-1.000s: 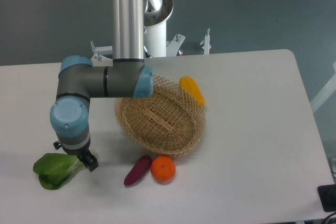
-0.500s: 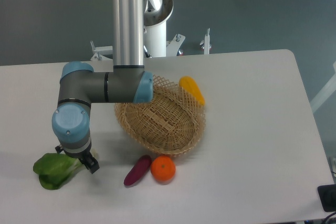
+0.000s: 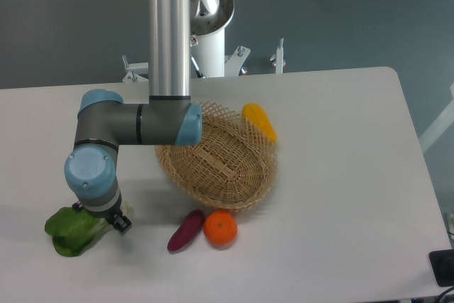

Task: Pick up the green vegetable from the table
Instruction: 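Lift the gripped bok choy up off the table, then carry the held bok choy past the basket toward the start position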

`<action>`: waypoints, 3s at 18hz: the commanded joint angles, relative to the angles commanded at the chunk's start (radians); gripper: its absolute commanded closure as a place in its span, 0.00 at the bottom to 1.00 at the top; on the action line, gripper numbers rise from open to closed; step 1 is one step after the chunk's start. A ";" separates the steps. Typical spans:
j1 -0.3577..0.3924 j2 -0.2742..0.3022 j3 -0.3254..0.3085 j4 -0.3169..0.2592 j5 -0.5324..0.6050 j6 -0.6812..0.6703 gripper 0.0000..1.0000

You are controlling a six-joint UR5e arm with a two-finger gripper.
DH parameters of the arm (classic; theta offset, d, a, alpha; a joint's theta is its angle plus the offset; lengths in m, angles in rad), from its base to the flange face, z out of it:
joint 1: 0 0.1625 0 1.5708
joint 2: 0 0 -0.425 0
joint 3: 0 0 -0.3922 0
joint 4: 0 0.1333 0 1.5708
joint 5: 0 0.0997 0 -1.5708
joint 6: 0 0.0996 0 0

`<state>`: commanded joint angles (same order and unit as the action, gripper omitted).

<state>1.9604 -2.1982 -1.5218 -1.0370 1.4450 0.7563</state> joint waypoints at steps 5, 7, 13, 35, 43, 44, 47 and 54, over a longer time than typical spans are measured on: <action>0.002 0.011 0.015 -0.011 -0.003 0.000 0.57; 0.002 0.014 0.015 -0.011 -0.005 0.000 0.57; 0.046 0.064 0.020 -0.015 -0.008 0.009 0.57; 0.477 0.186 0.140 -0.216 0.129 0.400 0.60; 0.598 0.143 0.207 -0.213 0.127 0.501 0.59; 0.612 0.138 0.210 -0.213 0.132 0.515 0.59; 0.653 0.126 0.216 -0.212 0.133 0.590 0.59; 0.689 0.075 0.247 -0.207 0.138 0.664 0.58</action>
<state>2.6492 -2.1230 -1.2747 -1.2441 1.5831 1.4205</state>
